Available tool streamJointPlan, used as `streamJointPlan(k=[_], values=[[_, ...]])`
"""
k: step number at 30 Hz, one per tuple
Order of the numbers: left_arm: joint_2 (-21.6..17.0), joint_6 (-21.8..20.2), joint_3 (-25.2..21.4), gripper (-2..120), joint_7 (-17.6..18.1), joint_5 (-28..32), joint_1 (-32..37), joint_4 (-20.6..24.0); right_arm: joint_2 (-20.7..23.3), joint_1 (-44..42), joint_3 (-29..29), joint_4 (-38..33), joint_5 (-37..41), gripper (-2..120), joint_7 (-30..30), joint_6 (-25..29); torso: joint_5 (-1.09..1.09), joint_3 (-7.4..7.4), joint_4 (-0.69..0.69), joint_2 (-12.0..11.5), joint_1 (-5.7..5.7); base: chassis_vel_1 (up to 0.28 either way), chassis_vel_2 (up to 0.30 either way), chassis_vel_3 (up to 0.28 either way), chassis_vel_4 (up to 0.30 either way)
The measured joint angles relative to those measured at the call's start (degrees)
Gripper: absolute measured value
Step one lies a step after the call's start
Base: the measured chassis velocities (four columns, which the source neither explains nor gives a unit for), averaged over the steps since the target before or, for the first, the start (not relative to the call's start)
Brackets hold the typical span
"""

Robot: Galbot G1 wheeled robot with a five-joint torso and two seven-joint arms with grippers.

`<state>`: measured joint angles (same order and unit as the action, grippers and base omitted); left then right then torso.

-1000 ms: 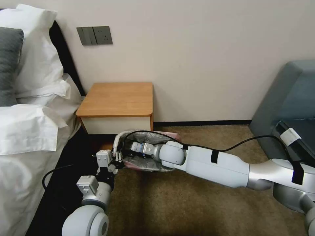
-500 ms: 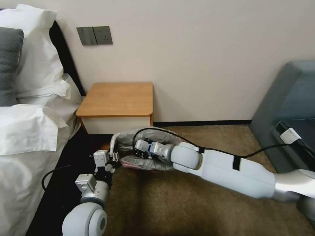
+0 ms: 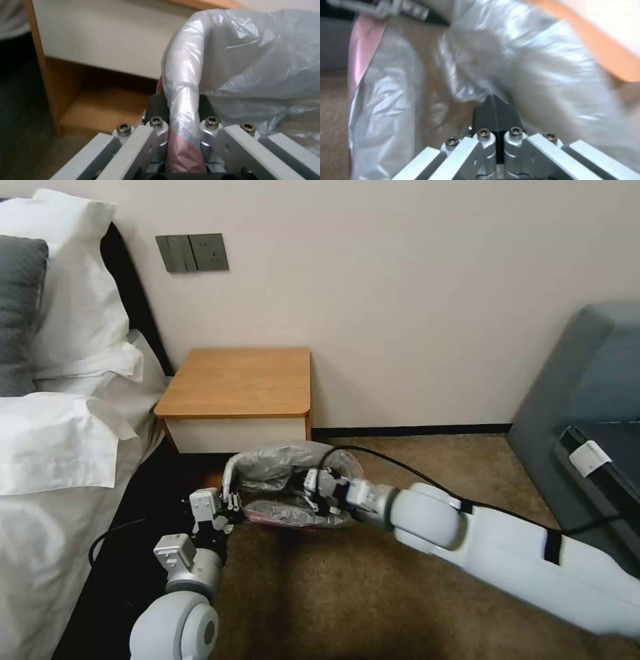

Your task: Pick up the garbage bag from the table and place it over the trash can.

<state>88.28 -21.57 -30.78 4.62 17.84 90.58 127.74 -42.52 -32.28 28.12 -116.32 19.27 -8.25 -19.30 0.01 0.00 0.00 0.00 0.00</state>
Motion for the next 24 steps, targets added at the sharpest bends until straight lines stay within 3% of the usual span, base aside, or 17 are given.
streamJointPlan(k=[4, 9, 12, 13, 16, 21, 24], values=[[-0.25, -3.98, -0.05, 7, 1.52, 4.37, 0.53, 0.38, 3.44, -8.9, -8.31, -4.26, -1.36, 0, 0.61, 3.84, 0.0, 0.0, 0.0, 0.0, 0.0, 0.0, 0.0, 0.0, 0.0], [-0.62, -6.51, -0.16, 7, 2.12, 7.38, 0.94, 0.37, 3.61, -17.59, -14.18, -7.47, -1.9, 0, 4.92, 5.7, 0.0, 0.0, 0.0, 0.0, 0.0, 0.0, 0.0, 0.0, 0.0], [-0.95, -8.39, -0.05, 7, 2.29, 8.96, 1.13, -0.43, 0.14, -27.07, -22.82, -9.42, -1.64, 10, 9.1, 6.59, -0.01, 0.0, -0.01, 0.01, 0.0, 0.0, 0.0, 0.0, 0.0], [-0.95, -8.39, -0.05, 7, 2.29, 8.96, 1.13, -0.43, 0.14, -27.07, -22.82, -9.42, -1.64, 10, 9.1, 6.59, -0.01, 0.0, -0.01, 0.01, 0.0, 0.0, 0.0, 0.0, 0.0], [-1.64, -9.75, -0.04, 7, 2.3, 9.97, 1.17, -1.56, -5.79, -35.88, -32.72, -9.69, 0.54, 25, 13.06, 7.38, 0.0, 0.0, 0.0, 0.0, 0.0, 0.0, 0.0, 0.0, 0.0], [-2.55, -10.36, 0.0, 7, 2.11, 10.92, 1.17, -2.53, -10.84, -42.17, -40.15, -9.87, 2.49, 38, 14.34, 8.08, -0.01, 0.0, -0.01, 0.0, 0.0, 0.0, 0.0, 0.0, 0.0], [-2.9, -10.71, 0.43, 7, 1.89, 12.62, 1.22, -3.59, -14.28, -45.29, -43.48, -10.15, 2.78, 53, 14.39, 8.4, -0.01, 0.0, 0.0, 0.01, 0.0, 0.0, 0.0, 0.0, 0.0]])
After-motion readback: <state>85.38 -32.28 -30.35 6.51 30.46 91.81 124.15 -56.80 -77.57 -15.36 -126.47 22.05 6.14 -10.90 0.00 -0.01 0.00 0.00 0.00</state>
